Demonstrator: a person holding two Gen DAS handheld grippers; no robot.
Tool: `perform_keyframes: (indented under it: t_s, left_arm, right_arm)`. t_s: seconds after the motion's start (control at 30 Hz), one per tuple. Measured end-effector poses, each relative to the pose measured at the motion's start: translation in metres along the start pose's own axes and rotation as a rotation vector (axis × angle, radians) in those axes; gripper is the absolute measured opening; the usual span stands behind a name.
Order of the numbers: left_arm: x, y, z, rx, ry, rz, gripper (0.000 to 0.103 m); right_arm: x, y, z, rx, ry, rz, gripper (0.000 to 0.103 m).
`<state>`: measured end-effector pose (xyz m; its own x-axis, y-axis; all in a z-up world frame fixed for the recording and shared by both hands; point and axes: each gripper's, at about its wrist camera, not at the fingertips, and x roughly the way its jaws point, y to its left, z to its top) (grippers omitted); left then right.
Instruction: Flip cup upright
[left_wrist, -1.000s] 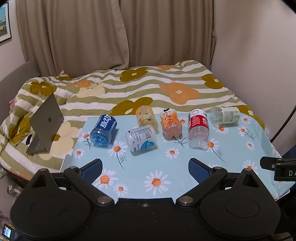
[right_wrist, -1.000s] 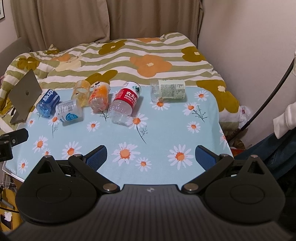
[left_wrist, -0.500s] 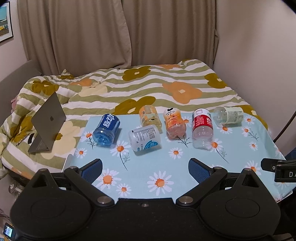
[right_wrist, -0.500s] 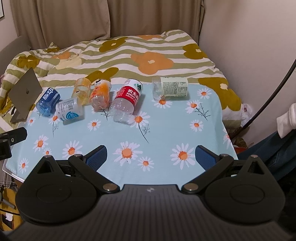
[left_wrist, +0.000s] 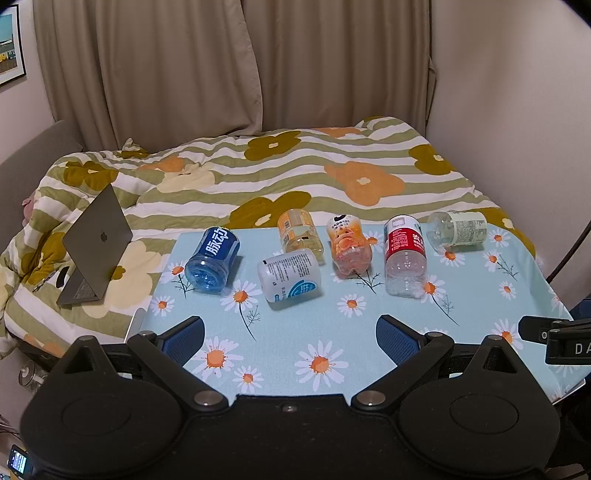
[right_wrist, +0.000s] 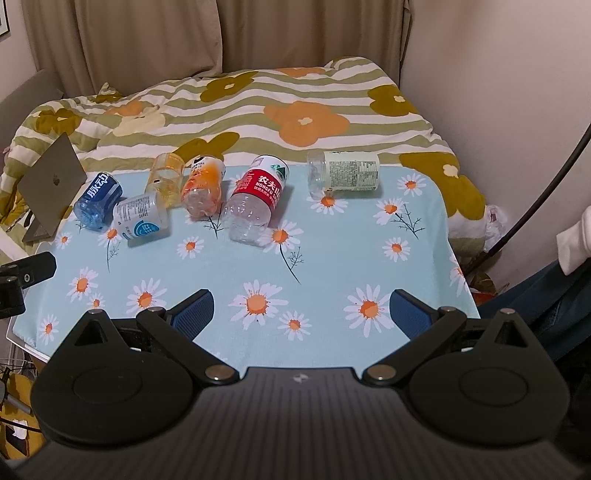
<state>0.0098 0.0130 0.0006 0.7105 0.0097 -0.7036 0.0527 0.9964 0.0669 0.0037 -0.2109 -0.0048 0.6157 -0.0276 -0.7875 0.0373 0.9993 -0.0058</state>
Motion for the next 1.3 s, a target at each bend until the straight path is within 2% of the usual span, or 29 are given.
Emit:
perform_keyframes:
  t_s: [0.5, 0.7, 0.83, 0.9, 1.2, 1.3]
  left_arm:
    - [0.000, 0.000, 0.002, -0.011, 0.015, 0.014, 0.101]
    - [0.002, -0.009, 0.013, -0.025, 0.031, 0.038, 0.101]
    - [0.009, -0.020, 0.027, -0.038, 0.035, 0.061, 0.101]
    - [0.018, -0.020, 0.034, -0.051, 0.044, 0.063, 0.101]
    - [0.077, -0.015, 0.080, -0.048, 0.116, 0.024, 0.101]
    - [0.108, -0.009, 0.095, -0.060, 0.164, -0.008, 0.101]
  right_arm:
    - [-0.001, -0.004, 0.001, -0.005, 0.002, 0.018, 0.103]
    - [0.003, -0.016, 0.010, -0.021, 0.012, 0.049, 0.103]
    - [0.009, -0.027, 0.021, -0.087, 0.002, 0.033, 0.103]
    - [0.015, -0.033, 0.023, -0.103, -0.009, 0.035, 0.103]
    - [0.054, -0.053, 0.037, -0.035, 0.075, 0.071, 0.103]
    - [0.063, -0.050, 0.042, -0.017, 0.085, 0.033, 0.103]
